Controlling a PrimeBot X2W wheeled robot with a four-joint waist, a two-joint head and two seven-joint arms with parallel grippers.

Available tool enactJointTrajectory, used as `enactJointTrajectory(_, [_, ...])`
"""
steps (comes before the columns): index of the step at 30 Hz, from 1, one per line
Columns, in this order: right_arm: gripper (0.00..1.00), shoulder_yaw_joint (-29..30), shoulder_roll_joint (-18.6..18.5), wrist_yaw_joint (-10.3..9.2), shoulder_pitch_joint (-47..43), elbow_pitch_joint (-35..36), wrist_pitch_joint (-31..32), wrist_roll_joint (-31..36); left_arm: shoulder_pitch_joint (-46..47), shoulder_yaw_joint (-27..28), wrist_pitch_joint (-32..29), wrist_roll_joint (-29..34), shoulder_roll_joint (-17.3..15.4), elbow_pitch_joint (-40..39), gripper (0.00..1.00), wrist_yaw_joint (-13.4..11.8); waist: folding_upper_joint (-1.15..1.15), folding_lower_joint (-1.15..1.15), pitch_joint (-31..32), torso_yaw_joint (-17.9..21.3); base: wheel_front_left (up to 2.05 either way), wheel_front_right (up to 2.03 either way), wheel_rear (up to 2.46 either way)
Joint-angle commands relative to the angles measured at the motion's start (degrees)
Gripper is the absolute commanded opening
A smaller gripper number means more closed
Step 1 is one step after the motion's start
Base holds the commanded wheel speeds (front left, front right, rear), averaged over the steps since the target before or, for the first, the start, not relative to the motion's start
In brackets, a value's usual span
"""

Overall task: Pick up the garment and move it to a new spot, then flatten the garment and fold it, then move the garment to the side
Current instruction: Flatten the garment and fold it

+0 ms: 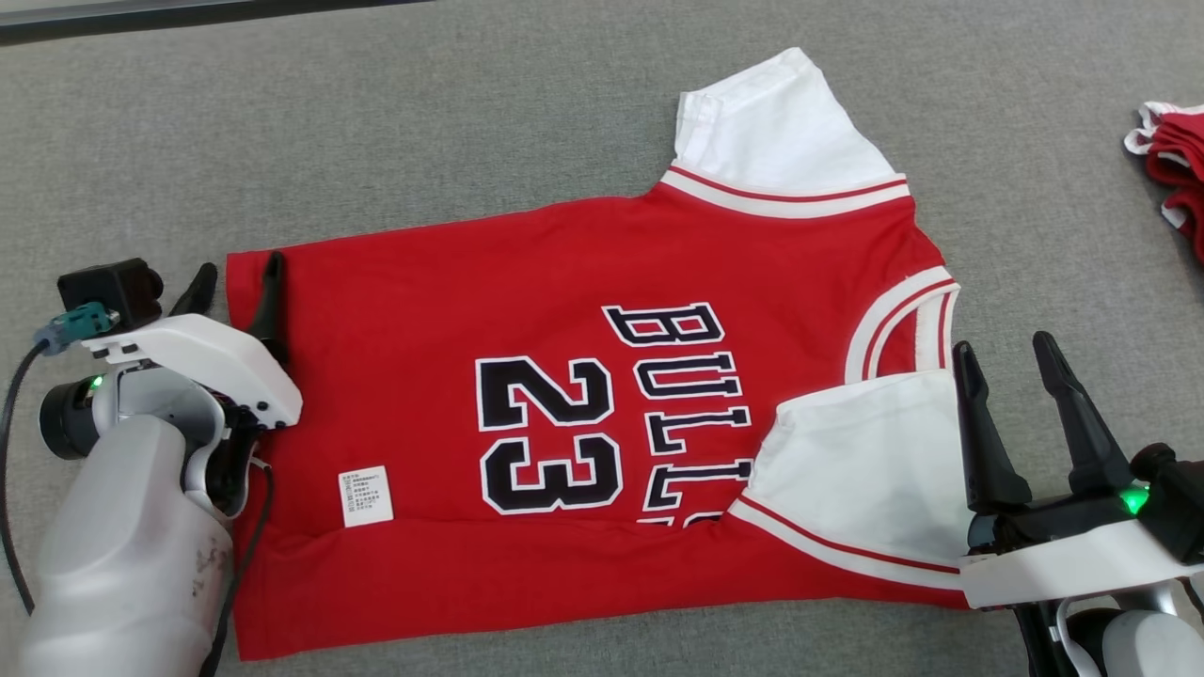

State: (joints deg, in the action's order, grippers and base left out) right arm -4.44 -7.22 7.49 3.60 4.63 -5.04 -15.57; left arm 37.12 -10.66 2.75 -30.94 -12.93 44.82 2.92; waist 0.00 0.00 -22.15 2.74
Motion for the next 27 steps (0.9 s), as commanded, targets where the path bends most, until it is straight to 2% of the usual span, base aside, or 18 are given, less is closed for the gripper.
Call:
enactJointTrajectory(1, [1.0,-0.2,-0.05,0.0,0.81,-0.72,-0.74,-0.38,1.67,0.48,-0.55,-0.95,-0.27,2.65,1.0,0.67,0.0,0.0,-0.38,0.65,0.0,0.0,0.0])
enactJointTrajectory(2, [1.0,-0.16,-0.04,0.0,0.99,-1.15,-0.88,-0.53,2.15,0.57,-0.74,-1.44,-0.09,4.06,1.0,1.17,0.0,0.0,-0.36,0.74,0.0,0.0,0.0])
enactJointTrajectory(3, [1.0,-0.04,0.02,0.0,1.14,-1.54,-1.15,-0.57,2.41,0.45,-1.14,-1.88,0.2,5.39,0.84,1.62,0.0,0.0,-0.31,0.77,0.0,0.0,0.0])
enactJointTrajectory(5, [1.0,0.31,0.02,0.0,1.39,-2.35,-1.42,-0.76,3.13,-0.11,-0.81,-2.13,0.26,6.97,0.0,2.5,0.0,0.0,-0.22,0.72,0.0,0.0,0.0])
enactJointTrajectory(12, [1.0,1.51,-1.1,0.0,4.79,-4.93,-1.8,-1.71,6.11,-2.01,1.86,-1.4,-0.07,9.52,0.0,3.81,0.0,0.0,-0.01,-0.09,0.0,0.0,0.0])
enactJointTrajectory(15, [1.0,1.67,-2.68,0.0,8.66,-7.21,-1.5,-2.72,7.34,-2.36,3.45,-1.4,-0.21,9.9,0.0,3.96,0.0,0.0,-0.21,-0.34,0.0,0.0,0.0])
enactJointTrajectory(23, [1.0,-0.44,-7.68,0.0,23.7,-19.01,-0.28,-6.14,11.34,-4.38,5.66,-1.25,2.28,9.41,0.0,4.3,0.0,0.0,-3.19,-3.64,0.0,0.0,0.0])
enactJointTrajectory(27, [1.0,-2.93,-8.94,0.0,30.3,-24.03,0.27,-7.83,12.73,-5.19,6.24,-1.34,3.14,9.1,0.0,4.45,0.0,0.0,-4.89,-4.92,0.0,0.0,0.0])
